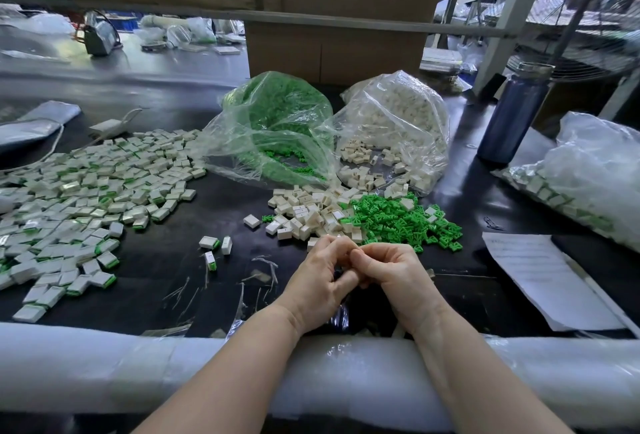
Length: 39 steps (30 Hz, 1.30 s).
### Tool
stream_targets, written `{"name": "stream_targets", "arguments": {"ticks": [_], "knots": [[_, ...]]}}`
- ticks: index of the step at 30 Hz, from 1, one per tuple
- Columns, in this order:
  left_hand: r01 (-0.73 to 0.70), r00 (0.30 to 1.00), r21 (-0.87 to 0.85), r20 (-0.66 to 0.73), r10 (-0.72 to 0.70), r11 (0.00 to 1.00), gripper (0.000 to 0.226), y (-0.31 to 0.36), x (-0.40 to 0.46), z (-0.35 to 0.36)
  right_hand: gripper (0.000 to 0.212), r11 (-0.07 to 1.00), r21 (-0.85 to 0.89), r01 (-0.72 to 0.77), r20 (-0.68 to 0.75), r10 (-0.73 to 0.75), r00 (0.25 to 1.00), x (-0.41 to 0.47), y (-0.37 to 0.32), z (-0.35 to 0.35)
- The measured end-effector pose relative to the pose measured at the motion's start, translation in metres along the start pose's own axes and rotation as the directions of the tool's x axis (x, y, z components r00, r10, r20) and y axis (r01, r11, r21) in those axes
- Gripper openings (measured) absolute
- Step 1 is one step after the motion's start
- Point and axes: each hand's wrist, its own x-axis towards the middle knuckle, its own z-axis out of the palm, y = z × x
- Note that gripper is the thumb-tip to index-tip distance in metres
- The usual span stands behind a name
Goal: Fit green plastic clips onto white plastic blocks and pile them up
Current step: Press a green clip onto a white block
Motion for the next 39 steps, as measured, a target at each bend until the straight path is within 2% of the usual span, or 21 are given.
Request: {"name": "stream_targets", "arguments": {"ticks": [7,11,14,19,24,29,32,36,39], "knots": [[0.014,1.0,-0.004,-0.012,-0.014,1.0,0.017,0.003,0.0,-0.001,0.013,1.0,-0.01,0.006,-0.006,-0.006,1.0,0.001,0.002,-0.002],[0.02,0.997,-0.098,-0.071,-0.027,0.995,0.01,0.005,-0.001,-0.003,0.02,0.996,-0.079,0.044,-0.012,-0.045,0.999,0.002,0.003,0.001],[0.056,0.987,-0.109,-0.142,-0.071,0.993,0.01,0.003,0.0,-0.004,0.005,0.981,-0.164,0.105,-0.124,-0.126,0.984,0.002,0.002,0.001],[0.072,0.986,-0.092,-0.147,-0.085,0.993,0.013,0.001,0.001,-0.004,0.017,0.865,-0.455,0.21,-0.145,-0.305,0.941,0.002,0.001,-0.001],[0.091,0.988,-0.079,-0.118,-0.1,0.993,0.014,0.003,0.001,-0.004,0.021,0.822,-0.532,0.201,-0.144,-0.322,0.936,0.004,0.004,-0.001],[0.124,0.967,-0.089,-0.212,-0.141,0.988,0.009,0.001,-0.001,-0.005,0.005,0.795,-0.572,0.203,-0.175,-0.36,0.916,0.004,0.005,-0.001],[0.16,0.919,-0.044,-0.357,-0.165,0.986,0.015,-0.001,-0.001,-0.007,0.006,0.78,-0.596,0.193,-0.249,-0.407,0.879,0.004,0.005,-0.004],[0.288,0.732,0.068,-0.659,-0.174,0.955,0.021,-0.01,0.0,-0.016,0.011,0.758,-0.636,0.147,-0.291,-0.412,0.863,0.005,0.007,-0.006],[0.376,0.664,0.054,-0.712,-0.228,0.925,0.026,-0.015,0.002,-0.02,0.015,0.724,-0.68,0.115,-0.3,-0.418,0.857,0.006,0.008,-0.008]]}}
